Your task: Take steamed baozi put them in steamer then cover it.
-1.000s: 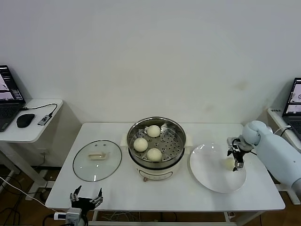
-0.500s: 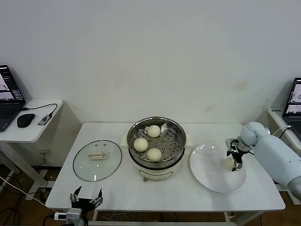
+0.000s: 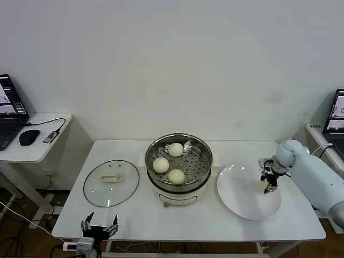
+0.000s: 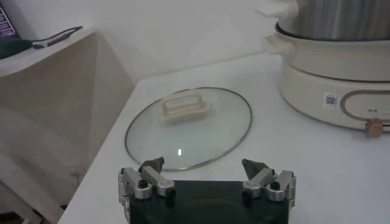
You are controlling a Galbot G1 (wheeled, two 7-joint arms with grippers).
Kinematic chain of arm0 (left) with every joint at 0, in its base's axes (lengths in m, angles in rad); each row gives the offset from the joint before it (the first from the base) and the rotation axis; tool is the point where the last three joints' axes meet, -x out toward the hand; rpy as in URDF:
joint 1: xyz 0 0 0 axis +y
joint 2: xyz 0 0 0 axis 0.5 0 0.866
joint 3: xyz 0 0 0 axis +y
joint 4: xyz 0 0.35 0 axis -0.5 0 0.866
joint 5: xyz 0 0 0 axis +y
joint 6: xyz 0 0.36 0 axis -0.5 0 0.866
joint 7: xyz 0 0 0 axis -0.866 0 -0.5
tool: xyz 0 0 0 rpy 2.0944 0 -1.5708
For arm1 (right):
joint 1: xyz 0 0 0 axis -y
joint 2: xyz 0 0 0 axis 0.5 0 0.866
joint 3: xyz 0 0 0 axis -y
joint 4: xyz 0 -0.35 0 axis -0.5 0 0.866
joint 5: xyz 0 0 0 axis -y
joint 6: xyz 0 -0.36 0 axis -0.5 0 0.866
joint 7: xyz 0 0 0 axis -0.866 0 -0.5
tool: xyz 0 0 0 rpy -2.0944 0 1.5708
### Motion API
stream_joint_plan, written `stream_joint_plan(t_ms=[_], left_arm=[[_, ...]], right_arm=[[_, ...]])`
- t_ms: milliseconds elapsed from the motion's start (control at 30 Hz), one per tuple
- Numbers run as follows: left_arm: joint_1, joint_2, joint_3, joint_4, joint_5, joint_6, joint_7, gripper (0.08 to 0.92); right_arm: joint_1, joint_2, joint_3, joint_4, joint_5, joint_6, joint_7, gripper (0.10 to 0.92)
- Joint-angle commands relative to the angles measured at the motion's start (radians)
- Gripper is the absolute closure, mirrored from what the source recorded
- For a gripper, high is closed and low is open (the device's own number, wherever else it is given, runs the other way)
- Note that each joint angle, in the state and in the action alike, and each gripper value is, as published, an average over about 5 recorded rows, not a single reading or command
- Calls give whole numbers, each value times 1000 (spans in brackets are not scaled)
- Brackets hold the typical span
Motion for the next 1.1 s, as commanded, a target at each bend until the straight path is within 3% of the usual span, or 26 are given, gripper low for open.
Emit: stream_joint_plan(t_ms=[33,367,733,1100], left_arm=[[-6,1,4,1,3,1,0,177],[-19,2,4,-1,14,-1,2,177],[-34,16,-7,-13,1,1,8,177],[-31,17,-12,-45,-3,6,9,177]], right_arm=[[45,-29,-19,50,89,-40,-18,584],[337,-46,-252,179,325,-134,-63,592],[781,98,-622,214,663,-235,-92,592],[846,255,-768,198,744,-292,-91,592]])
